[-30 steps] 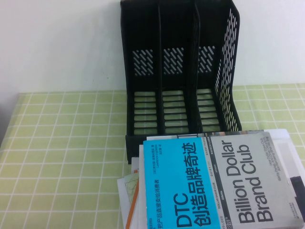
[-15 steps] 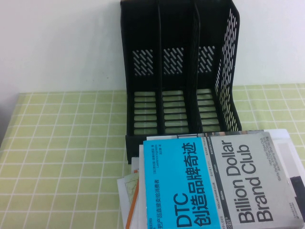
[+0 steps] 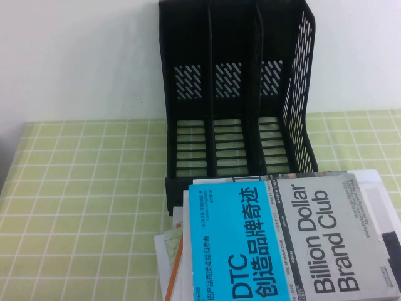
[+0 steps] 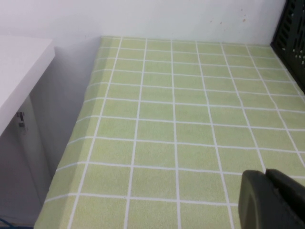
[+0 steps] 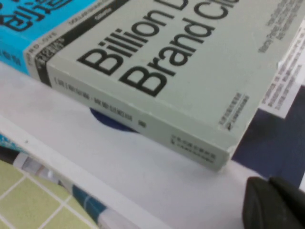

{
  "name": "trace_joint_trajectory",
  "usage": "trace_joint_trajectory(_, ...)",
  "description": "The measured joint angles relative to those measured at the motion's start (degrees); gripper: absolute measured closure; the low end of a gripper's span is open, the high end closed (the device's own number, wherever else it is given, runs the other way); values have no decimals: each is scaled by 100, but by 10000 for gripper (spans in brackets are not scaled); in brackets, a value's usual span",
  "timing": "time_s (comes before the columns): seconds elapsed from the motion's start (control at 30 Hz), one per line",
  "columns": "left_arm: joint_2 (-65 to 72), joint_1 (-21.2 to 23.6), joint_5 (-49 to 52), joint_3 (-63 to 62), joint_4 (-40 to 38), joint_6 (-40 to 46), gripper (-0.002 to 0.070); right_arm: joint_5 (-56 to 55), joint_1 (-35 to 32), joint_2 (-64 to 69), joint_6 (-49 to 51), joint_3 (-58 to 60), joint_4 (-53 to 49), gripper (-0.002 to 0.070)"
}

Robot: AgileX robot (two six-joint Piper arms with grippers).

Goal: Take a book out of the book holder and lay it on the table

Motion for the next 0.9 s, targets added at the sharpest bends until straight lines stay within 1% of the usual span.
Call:
trace_joint_trajectory(0.1, 0, 0, 0, 0, 0, 12, 678, -241, 0, 0, 66, 188, 111, 678)
trace_joint_trajectory(0.23, 0, 0, 0, 0, 0, 12, 678, -1117, -25, -75, 147, 497, 527, 678)
trace_joint_trajectory(0.4, 0, 0, 0, 0, 0, 12, 678, -1695, -337, -691, -266, 588, 1031, 678)
trace_joint_trajectory(0.5, 0, 0, 0, 0, 0, 12, 678, -2022, -771, -1166, -753, 588, 1325, 678)
trace_joint_trajectory(0.67, 0, 0, 0, 0, 0, 12, 678, -2452, -1873, -1825, -1510, 609, 1622, 678)
trace_joint_trajectory(0.77, 0, 0, 0, 0, 0, 12, 678, -2462, -2596, -2016, -1689, 644, 2008, 678)
trace_joint_trajectory(0.9, 0, 0, 0, 0, 0, 12, 678, -2356, -3368, -2050, -1768, 671, 2396, 678)
